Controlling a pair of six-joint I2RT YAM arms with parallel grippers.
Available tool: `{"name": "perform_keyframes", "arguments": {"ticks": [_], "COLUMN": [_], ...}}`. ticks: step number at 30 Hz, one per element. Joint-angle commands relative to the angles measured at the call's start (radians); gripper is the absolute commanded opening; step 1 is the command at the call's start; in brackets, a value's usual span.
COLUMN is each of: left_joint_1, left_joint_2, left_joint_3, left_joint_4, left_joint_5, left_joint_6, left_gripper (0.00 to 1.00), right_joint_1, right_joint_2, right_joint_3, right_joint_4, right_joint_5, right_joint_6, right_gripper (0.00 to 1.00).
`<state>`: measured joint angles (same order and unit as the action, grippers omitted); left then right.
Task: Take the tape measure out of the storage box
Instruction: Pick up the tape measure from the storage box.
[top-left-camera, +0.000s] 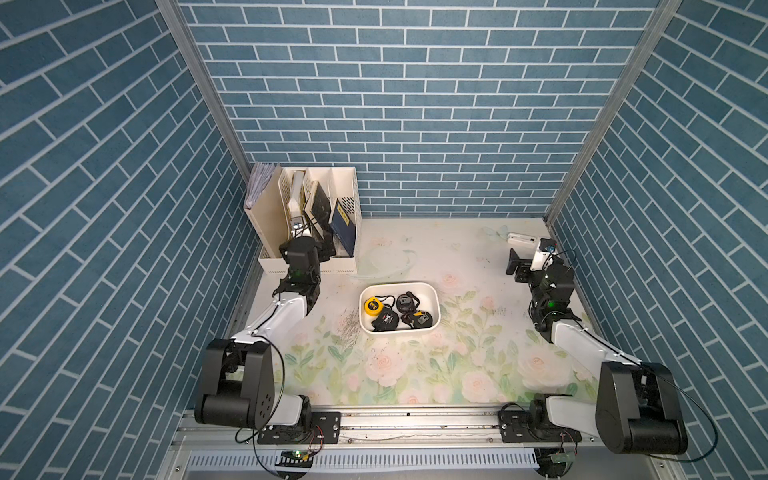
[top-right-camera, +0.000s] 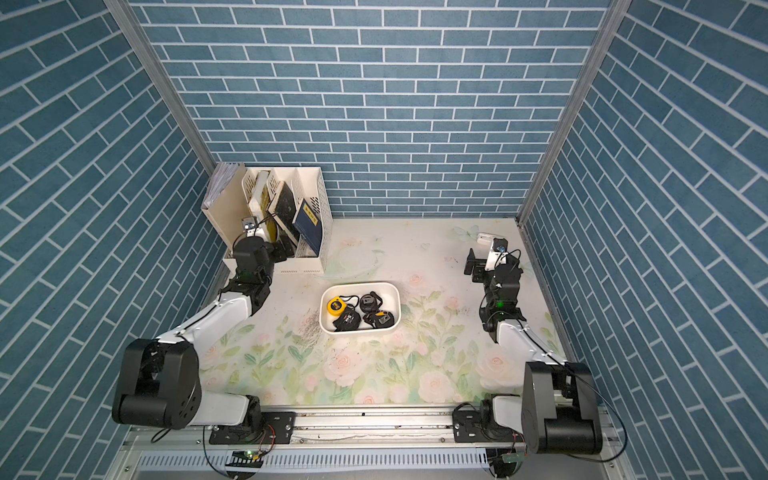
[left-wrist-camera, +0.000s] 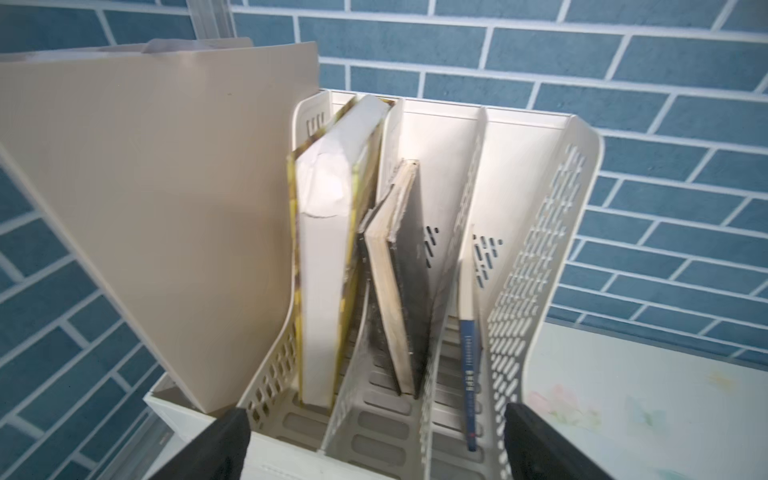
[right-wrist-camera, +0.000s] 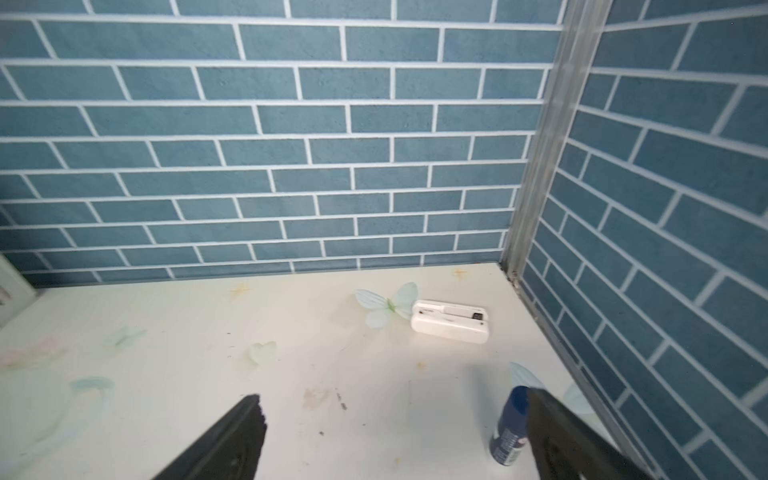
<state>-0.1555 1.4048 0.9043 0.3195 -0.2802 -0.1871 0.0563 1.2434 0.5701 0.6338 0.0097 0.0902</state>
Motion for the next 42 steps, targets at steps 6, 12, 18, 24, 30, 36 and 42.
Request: {"name": "perform_keyframes", "arguments": {"ticks": [6, 12, 18, 24, 30, 36, 42], "left_joint_1": [-0.252, -0.390, -0.478, -0.537, -0.572, -0.581, -0.587], "left_joint_2": [0.082, 0.135, 0.222, 0.313, 0.411, 0.497, 0.591], "left_joint_3": [0.245, 0.308, 0.389, 0.412, 0.448, 0.505, 0.622], "left_joint_4": [-0.643, -0.829, -0.949, -0.916, -0.935, -0.938, -0.991], "left_joint_5": [0.088, 0.195, 0.240, 0.329, 0.302, 0.263, 0.194], "left_joint_6": [-0.414, -0.549, -0.474, -0.459, -0.423, -0.422, -0.414], "left_gripper": [1.00, 1.00, 1.00, 1.00, 1.00, 1.00, 0.99], "right_joint_1": [0.065, 0.281, 0.303, 0.294, 0.301, 0.301, 0.301], "right_joint_2": [0.113, 0.168, 0.128, 0.096, 0.100, 0.044, 0.029], "right_joint_3": [0.250, 0.424, 0.431, 0.434, 0.449, 0.417, 0.413], "right_joint_4": [-0.427, -0.669, -0.718, -0.744, -0.826, -0.824, -0.821], "right_joint_5": [-0.326, 0.054, 0.297, 0.306, 0.358, 0.370, 0.352], "right_joint_6": [0.267, 0.193, 0.263, 0.273, 0.287, 0.266, 0.245], "right_gripper": [1.00, 1.00, 1.00, 1.00, 0.98, 0.97, 0.96]}}
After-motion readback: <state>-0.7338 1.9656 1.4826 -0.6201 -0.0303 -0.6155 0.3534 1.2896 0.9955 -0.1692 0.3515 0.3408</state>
